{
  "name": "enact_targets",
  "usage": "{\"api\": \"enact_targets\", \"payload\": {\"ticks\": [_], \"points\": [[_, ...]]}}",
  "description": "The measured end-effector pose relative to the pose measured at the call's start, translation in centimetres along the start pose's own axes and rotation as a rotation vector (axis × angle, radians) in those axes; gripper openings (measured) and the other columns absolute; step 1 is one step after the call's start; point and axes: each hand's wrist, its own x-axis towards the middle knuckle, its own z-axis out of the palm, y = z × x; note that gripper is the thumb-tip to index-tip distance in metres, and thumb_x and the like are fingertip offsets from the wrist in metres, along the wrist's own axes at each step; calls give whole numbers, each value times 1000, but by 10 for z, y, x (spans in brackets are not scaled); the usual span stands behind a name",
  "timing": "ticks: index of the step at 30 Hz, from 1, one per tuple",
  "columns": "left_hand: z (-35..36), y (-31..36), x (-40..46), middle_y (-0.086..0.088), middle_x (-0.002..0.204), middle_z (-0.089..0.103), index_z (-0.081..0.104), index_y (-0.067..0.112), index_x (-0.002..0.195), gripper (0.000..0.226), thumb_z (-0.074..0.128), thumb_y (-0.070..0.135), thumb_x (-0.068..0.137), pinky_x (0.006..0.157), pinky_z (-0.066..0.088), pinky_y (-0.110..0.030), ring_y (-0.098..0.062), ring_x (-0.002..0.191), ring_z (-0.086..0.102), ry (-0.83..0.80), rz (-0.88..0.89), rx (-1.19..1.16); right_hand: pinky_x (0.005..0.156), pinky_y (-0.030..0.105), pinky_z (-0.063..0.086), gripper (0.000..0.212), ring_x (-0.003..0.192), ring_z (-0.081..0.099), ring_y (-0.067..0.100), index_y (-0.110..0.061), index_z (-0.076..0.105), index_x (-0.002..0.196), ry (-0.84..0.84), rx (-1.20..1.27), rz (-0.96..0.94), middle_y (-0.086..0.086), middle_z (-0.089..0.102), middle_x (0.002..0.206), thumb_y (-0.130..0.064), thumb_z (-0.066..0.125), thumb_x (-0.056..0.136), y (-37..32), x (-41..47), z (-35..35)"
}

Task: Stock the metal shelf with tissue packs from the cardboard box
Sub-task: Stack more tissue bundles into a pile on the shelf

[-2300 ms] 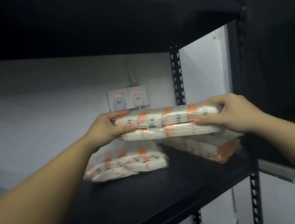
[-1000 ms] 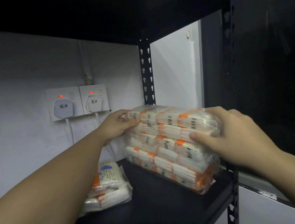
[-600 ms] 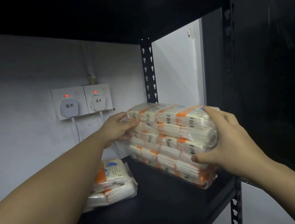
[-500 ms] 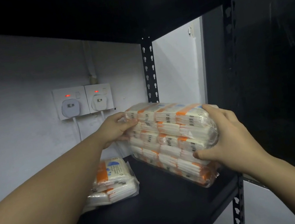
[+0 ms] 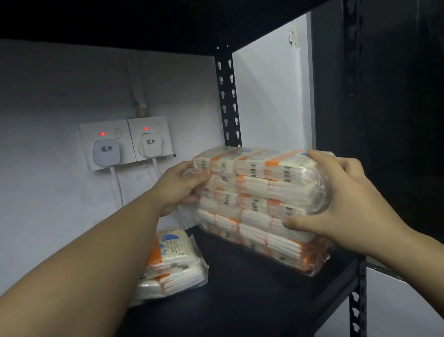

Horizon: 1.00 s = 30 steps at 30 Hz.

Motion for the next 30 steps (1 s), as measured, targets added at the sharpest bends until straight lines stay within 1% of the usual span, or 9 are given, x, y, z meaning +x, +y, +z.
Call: {"api": "enact_targets", "payload": {"ticks": [3, 5, 10, 12, 15, 19, 23, 27, 30], "points": [[-2, 3, -2, -5, 115, 78, 65, 22, 128, 43, 79, 31, 89, 91, 62, -46, -23, 101, 77, 16, 3, 16, 93, 40, 56, 112, 113, 43, 9, -50, 25, 151, -9, 19, 23, -10, 28, 151, -80, 76, 55, -2, 2, -5], [-5, 4, -3, -5, 115, 78, 66, 22, 128, 42, 78, 34, 90, 90, 62, -44, -22, 102, 77, 21, -7, 11, 91, 40, 56, 110, 114, 46, 11, -49, 25, 152, -5, 19, 37, -8, 30, 152, -84, 66, 56, -2, 3, -6], [1, 7, -4, -1, 114, 78, 69, 24, 124, 31, 71, 37, 96, 82, 63, -33, -15, 99, 77, 55, -13, 37, 91, 41, 56, 95, 121, 52, 17, -46, 27, 155, 33, 5, 59, -6, 33, 153, -71, 71, 74, 3, 7, -4], [6, 8, -2, -1, 112, 78, 68, 24, 123, 28, 70, 36, 97, 75, 62, -28, -13, 94, 78, 75, -12, 58, 90, 41, 55, 90, 119, 52, 16, -45, 29, 154, 44, -2, 61, -5, 35, 152, -68, 71, 79, 5, 10, -4], [12, 8, 0, -1, 114, 77, 67, 23, 124, 28, 69, 35, 98, 71, 62, -25, -15, 97, 77, 87, -17, 71, 89, 42, 55, 85, 123, 53, 20, -45, 31, 155, 51, -12, 63, -5, 36, 152, -66, 70, 82, 8, 13, -4], [14, 6, 1, -1, 116, 75, 64, 25, 124, 30, 69, 38, 98, 75, 62, -28, -17, 102, 75, 112, -23, 86, 93, 44, 55, 85, 126, 53, 22, -43, 31, 155, 49, -16, 75, -3, 37, 152, -67, 68, 82, 7, 13, -4], [15, 7, 4, -3, 117, 74, 64, 24, 119, 28, 69, 41, 97, 85, 63, -38, -23, 105, 74, 138, -28, 104, 96, 46, 56, 83, 125, 54, 23, -41, 35, 154, 64, 21, 92, -1, 37, 150, -67, 68, 83, 2, 13, -6], [19, 14, 4, 1, 122, 70, 63, 26, 123, 29, 66, 43, 99, 75, 56, -31, -21, 110, 69, 148, -35, 161, 95, 45, 54, 80, 124, 54, 25, -39, 33, 154, 56, 2, 98, 1, 35, 151, -66, 65, 86, -2, 17, -6], [17, 9, 7, 0, 130, 65, 60, 27, 130, 43, 67, 51, 96, 86, 55, -36, -22, 115, 66, 177, -48, 218, 96, 44, 52, 83, 127, 54, 26, -38, 30, 156, 38, -31, 85, 2, 34, 155, -68, 63, 86, -1, 18, -6]]}}
